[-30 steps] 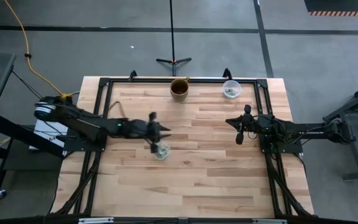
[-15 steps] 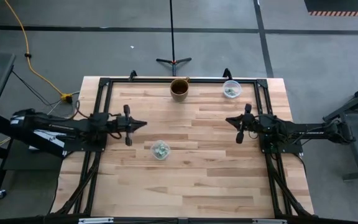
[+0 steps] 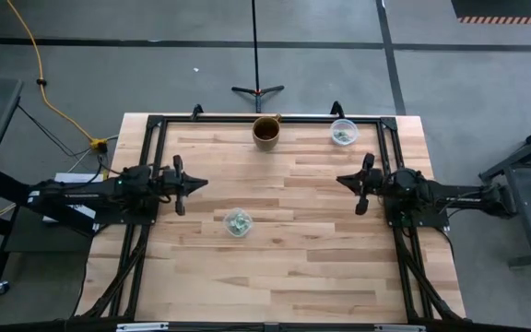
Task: Pick and place items into bin
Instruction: Return to Home Position
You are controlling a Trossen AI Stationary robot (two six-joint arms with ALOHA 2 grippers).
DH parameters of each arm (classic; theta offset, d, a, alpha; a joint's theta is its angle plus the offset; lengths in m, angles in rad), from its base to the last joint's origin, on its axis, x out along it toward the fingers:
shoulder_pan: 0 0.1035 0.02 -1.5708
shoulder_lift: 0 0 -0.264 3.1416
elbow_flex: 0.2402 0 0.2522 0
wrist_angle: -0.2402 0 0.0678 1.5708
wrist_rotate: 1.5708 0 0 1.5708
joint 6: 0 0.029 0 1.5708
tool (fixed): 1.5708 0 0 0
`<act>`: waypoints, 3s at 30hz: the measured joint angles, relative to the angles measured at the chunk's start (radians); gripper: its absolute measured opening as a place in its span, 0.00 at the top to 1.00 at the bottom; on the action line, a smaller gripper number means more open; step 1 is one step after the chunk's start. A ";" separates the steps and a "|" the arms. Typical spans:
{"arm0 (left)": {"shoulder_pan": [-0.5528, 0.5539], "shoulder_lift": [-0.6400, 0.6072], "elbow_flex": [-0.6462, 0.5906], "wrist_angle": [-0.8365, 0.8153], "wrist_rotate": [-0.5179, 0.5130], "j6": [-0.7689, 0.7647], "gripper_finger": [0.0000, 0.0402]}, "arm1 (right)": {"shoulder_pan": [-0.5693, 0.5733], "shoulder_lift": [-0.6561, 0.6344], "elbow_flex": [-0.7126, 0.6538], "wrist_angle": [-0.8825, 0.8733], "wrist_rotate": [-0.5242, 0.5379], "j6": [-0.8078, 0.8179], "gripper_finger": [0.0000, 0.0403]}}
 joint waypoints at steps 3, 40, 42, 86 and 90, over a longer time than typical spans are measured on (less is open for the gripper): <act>0.000 -0.062 0.000 -0.052 0.015 -0.019 0.94 | 0.000 -0.047 0.000 -0.026 -0.008 0.012 0.97; 0.000 -0.138 0.000 -0.118 0.050 -0.025 0.94 | 0.001 -0.165 0.011 -0.136 -0.125 0.036 0.97; 0.000 -0.138 0.000 -0.118 0.049 -0.025 0.92 | 0.001 -0.165 0.011 -0.137 -0.125 0.037 0.97; 0.000 -0.137 0.000 -0.119 0.047 0.004 0.74 | 0.001 -0.165 0.011 -0.136 -0.117 0.036 0.97; 0.000 -0.137 0.000 -0.119 0.047 0.004 0.74 | 0.001 -0.165 0.011 -0.136 -0.117 0.036 0.97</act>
